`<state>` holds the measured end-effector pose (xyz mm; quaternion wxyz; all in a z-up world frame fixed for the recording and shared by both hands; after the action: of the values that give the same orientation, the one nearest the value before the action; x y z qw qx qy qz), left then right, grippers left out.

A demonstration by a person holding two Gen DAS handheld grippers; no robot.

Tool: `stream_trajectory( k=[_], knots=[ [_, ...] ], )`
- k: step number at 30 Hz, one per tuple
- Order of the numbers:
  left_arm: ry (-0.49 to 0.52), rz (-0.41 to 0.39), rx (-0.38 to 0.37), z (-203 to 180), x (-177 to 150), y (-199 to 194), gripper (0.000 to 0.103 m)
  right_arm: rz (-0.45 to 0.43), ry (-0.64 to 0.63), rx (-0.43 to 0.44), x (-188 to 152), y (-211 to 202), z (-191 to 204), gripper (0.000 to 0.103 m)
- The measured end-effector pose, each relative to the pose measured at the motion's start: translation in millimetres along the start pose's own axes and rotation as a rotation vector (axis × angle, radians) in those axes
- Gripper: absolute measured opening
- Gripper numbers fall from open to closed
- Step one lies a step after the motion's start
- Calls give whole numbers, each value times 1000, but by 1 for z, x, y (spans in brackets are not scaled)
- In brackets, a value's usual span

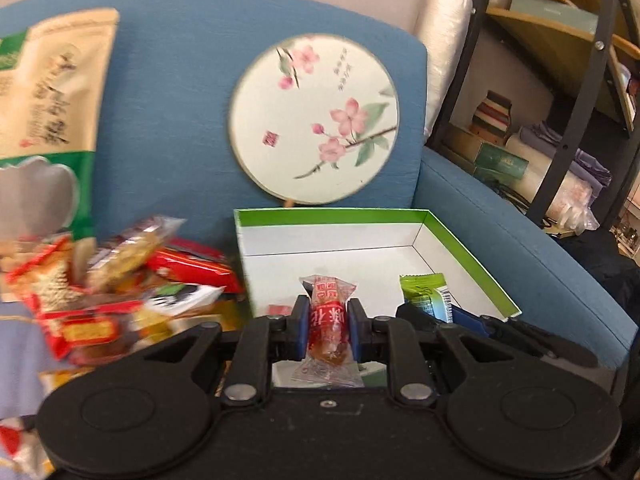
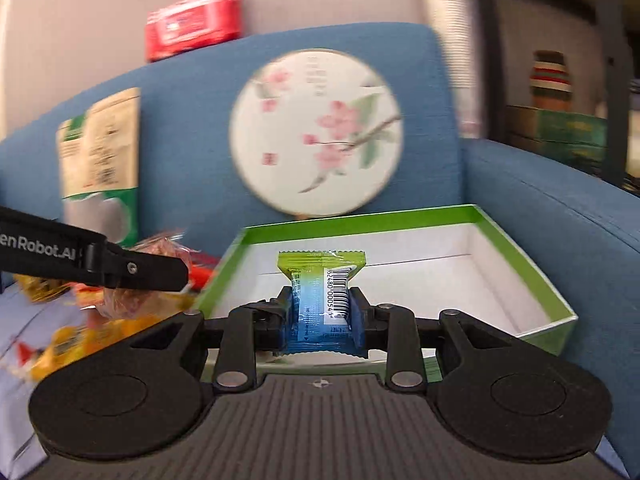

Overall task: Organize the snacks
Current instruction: 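Grasp red-wrapped sausage with left gripper while right gripper grasps blue-green candy, drop both in box, then grasp red-white candy with left gripper while right gripper grasps yellow chip bag, drop both in box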

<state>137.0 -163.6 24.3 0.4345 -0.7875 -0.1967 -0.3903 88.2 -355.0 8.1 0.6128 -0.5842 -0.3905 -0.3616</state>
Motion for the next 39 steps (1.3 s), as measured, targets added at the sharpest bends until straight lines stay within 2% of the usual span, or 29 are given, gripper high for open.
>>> stream_trajectory(
  k=[2,8,9,10,11,12,13,14,17,22,26,28,32,36,39],
  knots=[
    [-6,19,-2,1,-1,13,75,8,5,-28,-5,7,-3,50],
    [-5,62,15,7,-9,37,77,37,-9,-29,-15,16,3,51],
    [7,57,21,7,-9,38,79,41,-20,-29,-16,17,4,51],
    [16,49,29,8,-10,38,92,44,-33,-28,-18,18,6,53],
    [24,39,33,8,-10,38,103,44,-47,-25,-19,19,8,57],
    [26,30,36,9,-10,36,103,38,-68,-27,-20,18,10,60],
    [17,18,43,10,-9,32,103,39,-94,-34,-20,18,13,77],
    [-4,-11,50,12,-7,24,103,32,-109,-54,-20,17,15,103],
    [-38,-87,36,19,-3,-10,103,-12,-142,-78,-15,7,20,103],
    [-28,-132,147,42,-12,-64,103,-71,-180,23,-11,-24,41,103],
    [-71,-118,266,81,-34,-86,103,-33,-206,153,-20,-33,70,103],
    [-97,-88,313,99,-46,-89,103,-5,-185,243,-23,-33,85,103],
    [-166,-26,332,130,-58,-87,103,55,-162,362,-33,-31,107,103],
    [-235,-20,300,142,-50,-74,103,72,-164,404,-40,-30,116,103],
    [-209,-19,301,142,-47,-60,103,81,-161,405,-42,-30,116,103]
  ],
)
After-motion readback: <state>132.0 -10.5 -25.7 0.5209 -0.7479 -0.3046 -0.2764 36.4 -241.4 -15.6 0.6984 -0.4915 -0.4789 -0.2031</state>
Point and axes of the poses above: each gripper's, at about its wrist camera, not at the fingertips, and y roughly the way its jaws point, z to its left, x to its top, the point moved 3 cm from there along y, roughly the way its jaws point, and after that the axes turned 6 degrees about -y, right-handed, at the moved point
